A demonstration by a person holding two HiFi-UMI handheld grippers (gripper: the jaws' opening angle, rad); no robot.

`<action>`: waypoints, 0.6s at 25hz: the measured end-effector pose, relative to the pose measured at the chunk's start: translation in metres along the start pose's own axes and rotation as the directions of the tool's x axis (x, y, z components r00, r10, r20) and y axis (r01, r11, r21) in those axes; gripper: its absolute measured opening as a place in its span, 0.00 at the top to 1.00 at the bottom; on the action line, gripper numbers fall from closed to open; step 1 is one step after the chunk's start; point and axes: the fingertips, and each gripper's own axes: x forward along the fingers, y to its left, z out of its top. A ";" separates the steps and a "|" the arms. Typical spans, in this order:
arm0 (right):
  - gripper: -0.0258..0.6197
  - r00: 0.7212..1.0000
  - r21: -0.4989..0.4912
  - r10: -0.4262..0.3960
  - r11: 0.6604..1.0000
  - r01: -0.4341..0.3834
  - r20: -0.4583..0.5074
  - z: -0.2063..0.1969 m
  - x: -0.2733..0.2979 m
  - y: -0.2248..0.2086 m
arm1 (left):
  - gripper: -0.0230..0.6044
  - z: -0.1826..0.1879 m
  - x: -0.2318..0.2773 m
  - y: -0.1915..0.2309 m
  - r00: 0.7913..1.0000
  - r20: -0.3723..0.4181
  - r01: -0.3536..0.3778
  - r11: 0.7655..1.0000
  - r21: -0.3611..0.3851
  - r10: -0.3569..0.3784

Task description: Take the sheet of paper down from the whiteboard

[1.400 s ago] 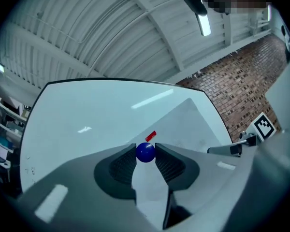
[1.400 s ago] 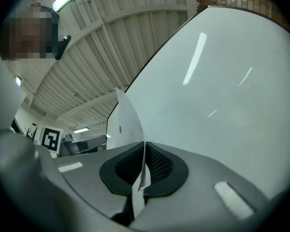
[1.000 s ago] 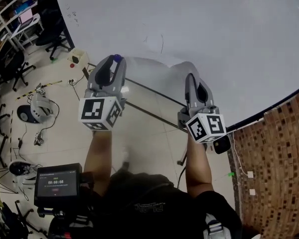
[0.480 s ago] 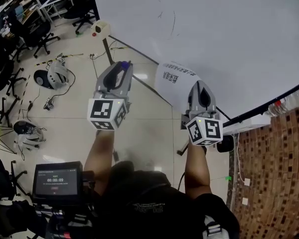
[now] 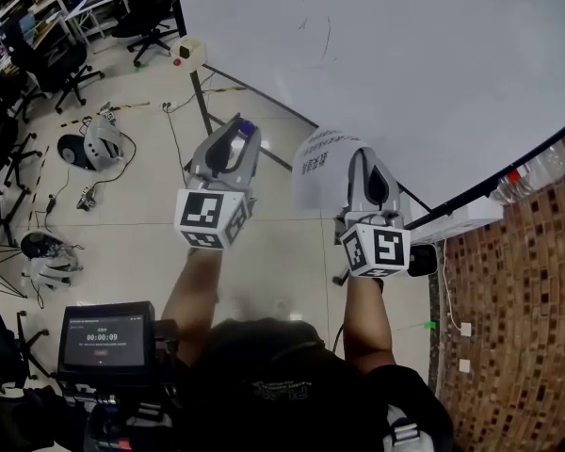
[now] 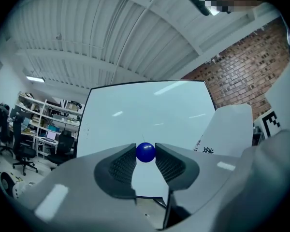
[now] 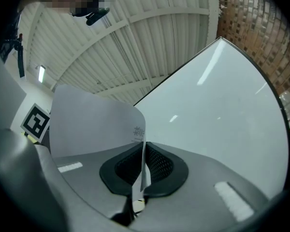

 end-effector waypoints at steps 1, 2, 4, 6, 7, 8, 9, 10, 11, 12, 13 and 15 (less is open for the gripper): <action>0.94 1.000 -0.005 -0.005 1.000 0.005 0.001 0.000 -0.002 0.005 | 0.77 0.000 -0.004 0.001 1.000 0.000 0.003 1.000 -0.002 -0.003; 0.94 1.000 -0.013 -0.008 1.000 0.008 -0.001 0.000 -0.003 0.011 | 0.77 0.001 -0.007 0.003 1.000 0.000 0.005 1.000 -0.003 -0.005; 0.94 1.000 -0.026 -0.009 1.000 0.009 -0.007 -0.002 -0.004 0.021 | 0.77 0.002 -0.011 0.007 1.000 0.005 0.003 1.000 0.002 -0.003; 0.94 1.000 -0.022 -0.009 1.000 0.009 -0.012 -0.006 -0.002 0.028 | 0.77 0.002 -0.014 0.013 1.000 0.001 -0.006 1.000 0.007 0.006; 0.94 1.000 -0.019 -0.009 1.000 0.009 -0.015 -0.007 -0.002 0.032 | 0.77 0.002 -0.015 0.017 1.000 -0.002 -0.012 1.000 0.007 0.012; 0.94 1.000 -0.023 -0.010 1.000 0.010 -0.016 -0.006 -0.001 0.037 | 0.77 0.002 -0.017 0.020 1.000 -0.003 -0.016 1.000 0.008 0.016; 0.94 1.000 -0.032 -0.011 0.999 0.010 -0.017 -0.004 0.000 0.041 | 0.77 0.003 -0.018 0.023 1.000 -0.002 -0.020 1.000 0.009 0.020; 0.94 1.000 -0.046 -0.011 0.999 0.010 -0.019 -0.003 0.001 0.044 | 0.77 0.003 -0.019 0.025 1.000 -0.001 -0.025 1.000 0.011 0.025; 0.94 1.000 -0.060 -0.012 0.998 0.010 -0.024 -0.004 0.003 0.047 | 0.77 0.002 -0.019 0.027 1.000 -0.003 -0.031 0.999 0.015 0.031; 0.94 0.999 -0.071 -0.012 0.997 0.010 -0.030 -0.005 0.005 0.050 | 0.77 0.001 -0.019 0.029 0.999 -0.006 -0.038 0.999 0.020 0.038; 0.94 0.999 -0.077 -0.013 0.997 0.011 -0.036 -0.006 0.008 0.051 | 0.77 0.000 -0.019 0.031 0.999 -0.008 -0.045 0.999 0.026 0.045; 0.94 0.999 -0.076 -0.013 0.997 0.010 -0.043 -0.008 0.013 0.053 | 0.77 -0.002 -0.019 0.034 0.998 -0.009 -0.059 0.998 0.035 0.059</action>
